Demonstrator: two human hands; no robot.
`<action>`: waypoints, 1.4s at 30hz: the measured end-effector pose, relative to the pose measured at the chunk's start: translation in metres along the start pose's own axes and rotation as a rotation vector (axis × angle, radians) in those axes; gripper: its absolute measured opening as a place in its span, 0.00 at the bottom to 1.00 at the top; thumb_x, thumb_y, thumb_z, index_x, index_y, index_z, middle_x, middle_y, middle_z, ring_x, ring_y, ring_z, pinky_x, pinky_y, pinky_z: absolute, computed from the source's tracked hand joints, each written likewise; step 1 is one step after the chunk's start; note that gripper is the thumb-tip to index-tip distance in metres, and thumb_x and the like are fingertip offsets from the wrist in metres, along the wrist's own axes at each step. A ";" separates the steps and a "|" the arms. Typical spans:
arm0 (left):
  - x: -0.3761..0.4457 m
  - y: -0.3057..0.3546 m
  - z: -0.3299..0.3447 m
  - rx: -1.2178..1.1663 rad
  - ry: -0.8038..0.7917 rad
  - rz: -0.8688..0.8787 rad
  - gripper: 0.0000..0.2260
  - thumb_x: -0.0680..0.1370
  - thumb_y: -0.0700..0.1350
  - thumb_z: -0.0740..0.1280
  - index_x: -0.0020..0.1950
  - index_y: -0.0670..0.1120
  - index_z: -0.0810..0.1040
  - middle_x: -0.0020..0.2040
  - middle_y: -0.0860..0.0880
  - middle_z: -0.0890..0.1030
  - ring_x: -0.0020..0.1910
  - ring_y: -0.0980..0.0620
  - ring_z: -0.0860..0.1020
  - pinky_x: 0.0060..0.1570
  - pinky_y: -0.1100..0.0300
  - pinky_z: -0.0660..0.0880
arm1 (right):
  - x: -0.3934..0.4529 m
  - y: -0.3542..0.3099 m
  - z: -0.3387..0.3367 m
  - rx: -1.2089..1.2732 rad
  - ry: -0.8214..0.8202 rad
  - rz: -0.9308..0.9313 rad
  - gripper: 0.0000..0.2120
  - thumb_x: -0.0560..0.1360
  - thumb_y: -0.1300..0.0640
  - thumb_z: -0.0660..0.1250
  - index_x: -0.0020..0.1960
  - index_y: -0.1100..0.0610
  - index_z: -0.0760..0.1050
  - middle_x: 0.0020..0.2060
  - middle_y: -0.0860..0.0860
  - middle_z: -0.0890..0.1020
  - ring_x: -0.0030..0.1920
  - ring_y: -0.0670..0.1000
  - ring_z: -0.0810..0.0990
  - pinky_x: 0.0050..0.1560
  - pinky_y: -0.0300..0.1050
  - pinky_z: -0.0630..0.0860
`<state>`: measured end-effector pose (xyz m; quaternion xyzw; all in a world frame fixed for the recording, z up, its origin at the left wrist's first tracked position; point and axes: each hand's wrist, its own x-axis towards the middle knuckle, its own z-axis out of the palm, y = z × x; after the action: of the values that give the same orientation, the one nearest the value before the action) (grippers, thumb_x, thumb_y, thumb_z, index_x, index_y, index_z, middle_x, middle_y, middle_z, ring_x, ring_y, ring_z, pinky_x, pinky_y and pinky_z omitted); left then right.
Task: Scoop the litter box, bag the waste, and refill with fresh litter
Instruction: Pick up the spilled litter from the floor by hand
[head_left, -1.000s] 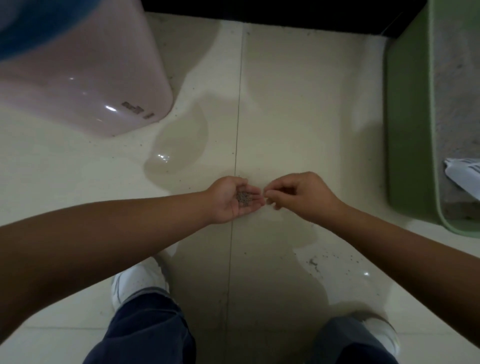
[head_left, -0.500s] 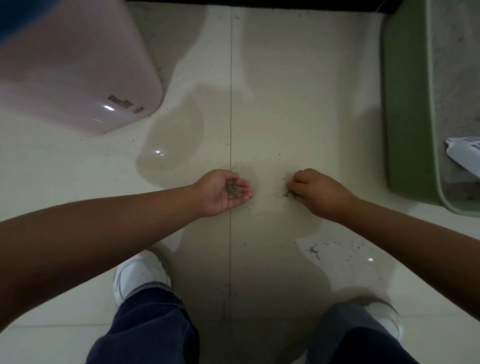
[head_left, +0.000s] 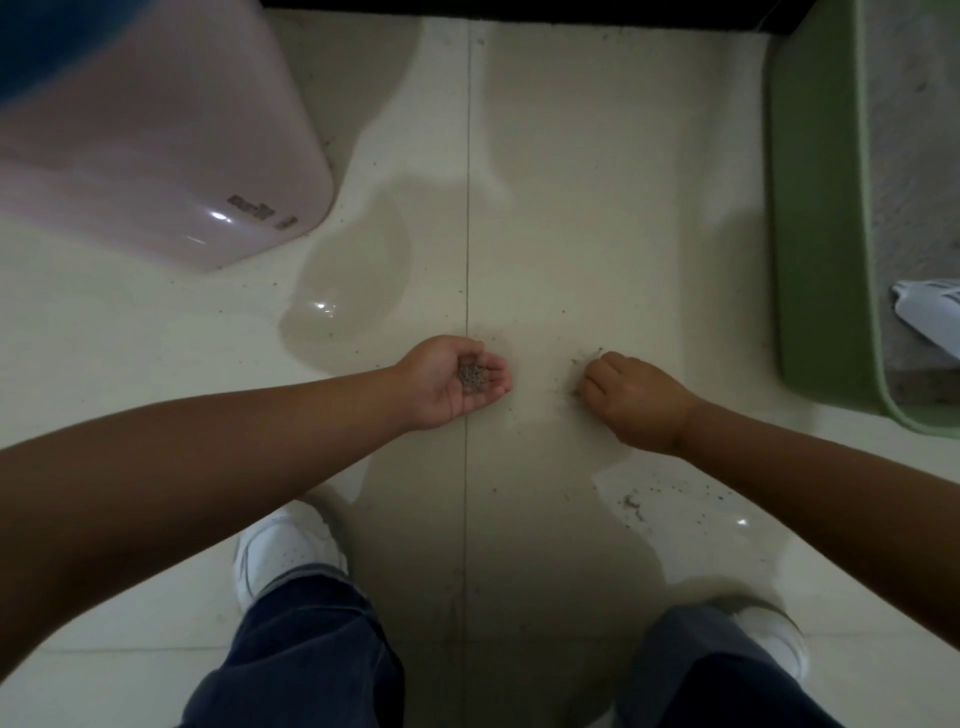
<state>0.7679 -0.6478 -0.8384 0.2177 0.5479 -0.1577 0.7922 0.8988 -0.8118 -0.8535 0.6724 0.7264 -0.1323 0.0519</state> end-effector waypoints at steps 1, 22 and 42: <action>0.000 0.001 0.000 -0.005 0.001 0.003 0.17 0.81 0.40 0.52 0.37 0.36 0.72 0.29 0.44 0.76 0.21 0.52 0.79 0.25 0.65 0.77 | 0.000 0.000 0.002 0.004 -0.005 0.028 0.15 0.63 0.67 0.51 0.27 0.63 0.76 0.22 0.56 0.75 0.21 0.54 0.74 0.19 0.35 0.67; -0.003 -0.001 -0.003 -0.004 -0.009 0.040 0.16 0.81 0.39 0.53 0.36 0.36 0.73 0.22 0.46 0.78 0.22 0.52 0.80 0.25 0.65 0.77 | 0.028 0.012 -0.034 0.434 0.115 0.473 0.16 0.66 0.64 0.59 0.45 0.70 0.81 0.42 0.66 0.82 0.43 0.64 0.82 0.48 0.50 0.78; -0.005 0.005 -0.029 -0.042 0.224 0.214 0.18 0.81 0.44 0.54 0.31 0.42 0.66 0.17 0.50 0.73 0.15 0.57 0.73 0.18 0.71 0.68 | 0.086 -0.029 -0.020 0.204 -0.009 0.030 0.11 0.65 0.63 0.56 0.32 0.63 0.76 0.34 0.57 0.79 0.36 0.56 0.76 0.32 0.40 0.76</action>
<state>0.7451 -0.6285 -0.8422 0.2745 0.6098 -0.0357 0.7427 0.8643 -0.7252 -0.8527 0.6845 0.6987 -0.2078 -0.0118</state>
